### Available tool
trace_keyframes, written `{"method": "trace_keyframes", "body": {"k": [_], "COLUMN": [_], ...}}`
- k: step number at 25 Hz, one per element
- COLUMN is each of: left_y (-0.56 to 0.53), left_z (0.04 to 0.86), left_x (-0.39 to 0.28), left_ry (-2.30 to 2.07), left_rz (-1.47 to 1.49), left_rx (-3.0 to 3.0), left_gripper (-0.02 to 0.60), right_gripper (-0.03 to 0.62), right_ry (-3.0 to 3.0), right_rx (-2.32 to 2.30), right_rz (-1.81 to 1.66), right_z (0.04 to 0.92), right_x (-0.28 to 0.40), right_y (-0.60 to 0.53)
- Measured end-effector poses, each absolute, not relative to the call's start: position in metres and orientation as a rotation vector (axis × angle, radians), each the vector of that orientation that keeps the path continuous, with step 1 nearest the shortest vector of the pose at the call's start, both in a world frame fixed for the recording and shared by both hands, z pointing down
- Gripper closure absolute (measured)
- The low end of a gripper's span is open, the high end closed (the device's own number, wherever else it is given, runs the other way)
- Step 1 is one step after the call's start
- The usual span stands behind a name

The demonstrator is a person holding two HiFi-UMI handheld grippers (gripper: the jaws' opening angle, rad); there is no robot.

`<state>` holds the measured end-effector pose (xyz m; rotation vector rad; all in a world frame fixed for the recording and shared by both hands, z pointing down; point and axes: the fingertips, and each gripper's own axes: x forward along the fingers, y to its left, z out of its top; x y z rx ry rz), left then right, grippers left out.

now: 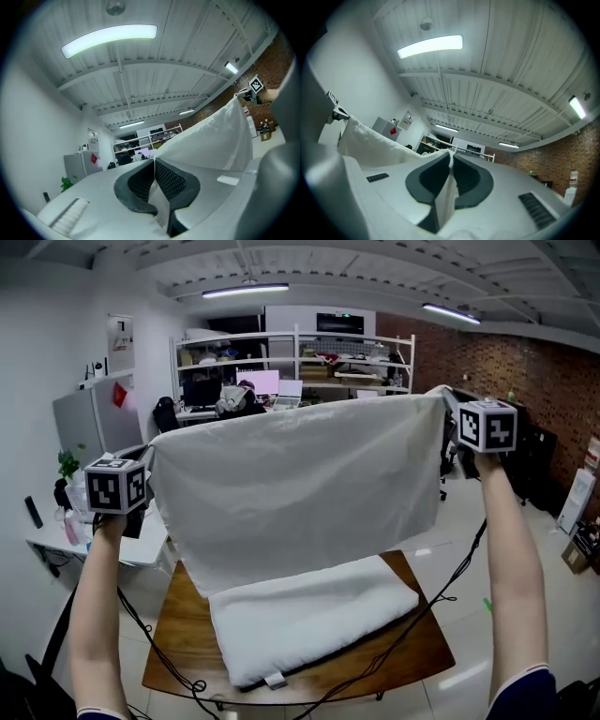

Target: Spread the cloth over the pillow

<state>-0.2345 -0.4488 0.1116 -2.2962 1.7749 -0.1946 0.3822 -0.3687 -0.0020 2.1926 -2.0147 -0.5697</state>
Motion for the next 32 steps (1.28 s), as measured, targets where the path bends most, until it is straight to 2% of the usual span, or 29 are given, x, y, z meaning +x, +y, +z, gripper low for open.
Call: {"method": "trace_keyframes", "body": {"k": [15,32], "left_y": [-0.417,-0.514], "left_z": [0.089,0.113], "left_x": [-0.238,-0.255], "left_ry": [1.919,1.938], "left_rz": [-0.255,-0.260], "left_rx": [-2.146,-2.160], "left_gripper": [0.569,0.568], "right_gripper": [0.569,0.569], "right_ry": [-2.189,-2.255], "right_rx": [2.058,2.054], "right_rz": [-0.399,-0.337], "right_z": [0.071,0.102], "right_x": [0.397,0.384], "right_y": [-0.422,-0.537]}}
